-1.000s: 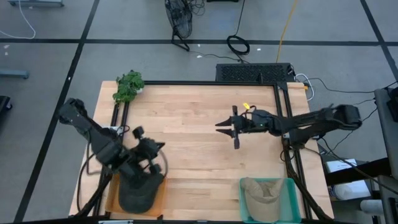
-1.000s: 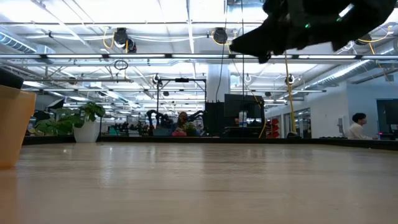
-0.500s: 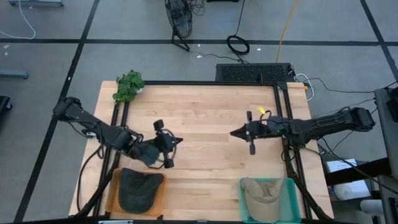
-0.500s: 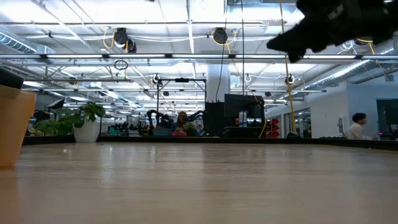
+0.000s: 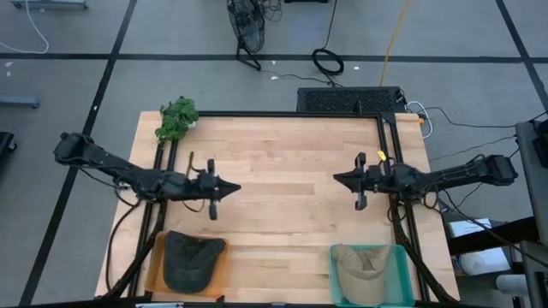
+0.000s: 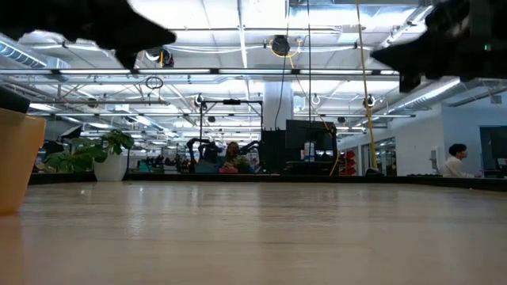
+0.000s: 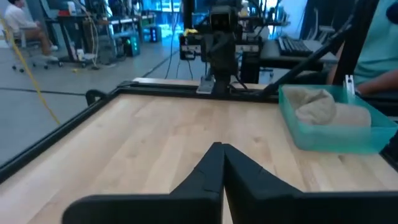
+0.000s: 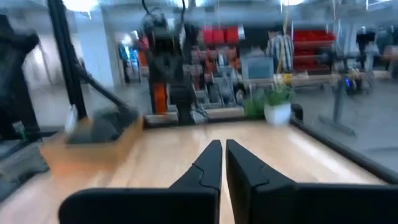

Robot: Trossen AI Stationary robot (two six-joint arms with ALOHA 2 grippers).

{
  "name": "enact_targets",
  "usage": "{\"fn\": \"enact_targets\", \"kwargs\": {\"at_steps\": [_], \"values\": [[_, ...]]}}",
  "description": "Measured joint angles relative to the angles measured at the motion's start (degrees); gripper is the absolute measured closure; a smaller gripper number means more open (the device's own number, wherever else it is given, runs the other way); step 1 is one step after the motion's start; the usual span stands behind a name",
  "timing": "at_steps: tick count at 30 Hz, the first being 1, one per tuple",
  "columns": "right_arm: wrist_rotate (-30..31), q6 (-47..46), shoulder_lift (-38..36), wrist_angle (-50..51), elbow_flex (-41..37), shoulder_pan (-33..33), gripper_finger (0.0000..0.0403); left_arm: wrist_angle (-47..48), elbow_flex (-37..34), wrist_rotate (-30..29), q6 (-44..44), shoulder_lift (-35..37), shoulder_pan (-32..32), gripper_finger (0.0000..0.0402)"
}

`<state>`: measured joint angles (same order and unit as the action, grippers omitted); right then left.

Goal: Pick & Place hat
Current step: Return to Home Position

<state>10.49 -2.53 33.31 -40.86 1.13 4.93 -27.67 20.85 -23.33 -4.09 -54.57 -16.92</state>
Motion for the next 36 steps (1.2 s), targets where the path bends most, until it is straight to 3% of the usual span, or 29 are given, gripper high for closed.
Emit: {"fn": "enact_targets", "kwargs": {"at_steps": [10,15,20,25,30,36], "values": [[-0.18,-1.65,-2.26,8.28,-0.13,0.07,0.0403,-2.82,-15.48,0.05,-0.98,21.04,-1.31,0.0396],[-5.78,-1.55,-2.25,11.67,-0.17,0.06,0.0403,-0.20,-19.84,0.39,-1.05,32.45,-2.41,0.0386],[-7.59,-1.55,-2.26,11.26,-0.23,0.07,0.0403,9.61,-19.70,-0.06,-1.13,40.50,-3.09,0.0397],[-7.29,-0.24,-2.30,10.98,-0.24,0.04,0.0403,11.35,-19.68,-0.03,-0.16,45.58,-3.12,0.0385],[-6.05,3.78,-3.43,7.43,-0.26,0.04,0.0403,13.09,-19.64,5.13,1.19,49.99,-3.09,0.0397],[-5.82,6.69,-7.89,7.08,-0.26,0.02,0.0403,22.06,-19.55,3.75,0.13,54.28,-3.00,0.0389]]}}
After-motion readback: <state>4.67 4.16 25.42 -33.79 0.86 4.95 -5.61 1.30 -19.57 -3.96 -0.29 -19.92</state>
